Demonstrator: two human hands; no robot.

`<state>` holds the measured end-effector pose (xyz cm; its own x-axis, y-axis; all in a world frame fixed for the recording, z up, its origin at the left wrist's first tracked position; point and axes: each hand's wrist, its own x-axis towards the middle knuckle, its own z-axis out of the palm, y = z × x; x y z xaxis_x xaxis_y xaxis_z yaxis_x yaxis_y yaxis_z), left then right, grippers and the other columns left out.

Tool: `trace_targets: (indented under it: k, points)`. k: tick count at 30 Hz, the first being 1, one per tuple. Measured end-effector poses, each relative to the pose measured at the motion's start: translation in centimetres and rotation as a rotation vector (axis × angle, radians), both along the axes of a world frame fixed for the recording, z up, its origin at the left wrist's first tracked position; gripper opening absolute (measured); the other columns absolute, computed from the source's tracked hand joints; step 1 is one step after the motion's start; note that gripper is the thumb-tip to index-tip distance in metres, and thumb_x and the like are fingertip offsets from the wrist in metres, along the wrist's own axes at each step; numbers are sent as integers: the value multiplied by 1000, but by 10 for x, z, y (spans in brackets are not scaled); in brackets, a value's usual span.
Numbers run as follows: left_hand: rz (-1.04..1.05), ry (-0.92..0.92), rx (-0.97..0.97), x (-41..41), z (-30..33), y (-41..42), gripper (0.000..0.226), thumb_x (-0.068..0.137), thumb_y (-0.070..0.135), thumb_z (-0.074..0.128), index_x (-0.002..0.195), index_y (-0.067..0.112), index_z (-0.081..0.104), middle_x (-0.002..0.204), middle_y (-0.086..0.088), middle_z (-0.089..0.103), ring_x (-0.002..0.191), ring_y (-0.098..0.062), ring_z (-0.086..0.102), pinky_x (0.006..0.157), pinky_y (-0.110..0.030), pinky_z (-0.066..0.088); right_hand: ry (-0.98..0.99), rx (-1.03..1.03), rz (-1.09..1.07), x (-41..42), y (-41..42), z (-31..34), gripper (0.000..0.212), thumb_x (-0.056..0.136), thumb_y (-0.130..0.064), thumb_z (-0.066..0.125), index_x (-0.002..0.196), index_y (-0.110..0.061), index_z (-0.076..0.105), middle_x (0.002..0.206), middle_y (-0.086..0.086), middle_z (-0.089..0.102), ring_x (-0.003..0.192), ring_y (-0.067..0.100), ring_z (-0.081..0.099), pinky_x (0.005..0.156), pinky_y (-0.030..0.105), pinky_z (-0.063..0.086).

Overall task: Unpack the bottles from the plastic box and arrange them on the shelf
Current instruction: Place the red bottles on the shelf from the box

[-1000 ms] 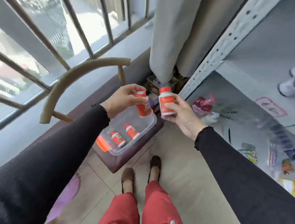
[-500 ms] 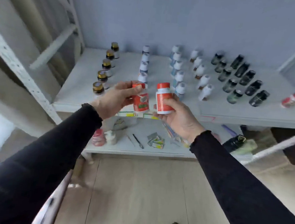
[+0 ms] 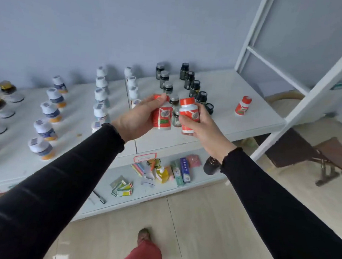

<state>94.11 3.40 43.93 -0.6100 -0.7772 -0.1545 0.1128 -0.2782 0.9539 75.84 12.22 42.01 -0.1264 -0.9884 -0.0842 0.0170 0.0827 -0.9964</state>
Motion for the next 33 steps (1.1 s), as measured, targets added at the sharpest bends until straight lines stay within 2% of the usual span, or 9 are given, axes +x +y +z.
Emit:
trace_targets:
  k: [2, 4, 6, 9, 14, 19, 27, 30, 33]
  points:
    - [-28, -18, -20, -32, -6, -30, 37, 99, 31, 60, 124, 5, 53, 108, -15, 69, 102, -30, 67, 89, -43, 57, 6, 15, -26, -31, -22, -4, 44, 95, -40, 65, 136, -32, 49, 124, -5, 65, 113, 13, 66, 97, 41, 55]
    - [-41, -43, -39, -64, -10, -62, 36, 96, 29, 64, 121, 5, 52, 108, -17, 66, 102, -32, 65, 96, -47, 52, 44, 15, -58, -60, -46, -5, 42, 97, -47, 58, 136, -32, 50, 124, -8, 64, 112, 9, 65, 100, 44, 54]
    - [-66, -38, -60, -97, -12, -95, 19, 98, 20, 61, 112, 10, 53, 101, -8, 66, 94, -24, 65, 92, -43, 53, 69, 22, -94, -91, -70, -5, 40, 98, -46, 58, 134, -31, 51, 126, -4, 64, 115, 14, 64, 101, 44, 52]
    - [-106, -54, -104, -149, -12, -140, 23, 95, 17, 66, 112, 11, 50, 102, -6, 63, 93, -19, 65, 83, -34, 54, 72, 29, -187, -140, -104, 0, 34, 96, -37, 64, 127, -25, 56, 124, 0, 65, 115, 16, 64, 102, 41, 50]
    - [-142, -329, -359, -242, -16, -193, 24, 85, 23, 78, 101, 21, 61, 94, 8, 66, 81, -6, 65, 71, -18, 50, 154, 62, -359, -223, -144, 5, 29, 93, -33, 69, 119, -27, 58, 121, 0, 66, 109, 15, 65, 84, 27, 46]
    - [-177, -481, -507, -322, -51, -217, 31, 79, 26, 82, 103, 20, 64, 94, 9, 67, 86, -8, 63, 82, -26, 51, 224, 112, -456, -302, -170, -11, 24, 91, -32, 71, 108, -36, 56, 117, -5, 66, 108, 11, 64, 95, 34, 50]
    - [-174, -641, -539, -388, -95, -219, 32, 72, 24, 82, 100, 23, 65, 99, 4, 73, 94, -19, 68, 89, -40, 56, 250, 136, -377, -396, -206, -56, 37, 86, -31, 76, 117, -27, 56, 123, -1, 64, 114, 14, 62, 97, 33, 48]
    - [-155, -663, -524, -397, -104, -217, 33, 72, 18, 82, 100, 24, 65, 99, 4, 73, 96, -18, 69, 91, -41, 55, 261, 149, -307, -417, -217, -66, 47, 85, -34, 76, 125, -23, 54, 125, -1, 63, 115, 15, 61, 100, 34, 48]
    - [-139, -701, -536, -403, -109, -213, 34, 72, 19, 82, 101, 25, 65, 100, 5, 72, 98, -16, 68, 92, -40, 54, 279, 147, -244, -428, -226, -70, 44, 87, -33, 75, 124, -23, 53, 125, -2, 62, 114, 13, 60, 95, 28, 48]
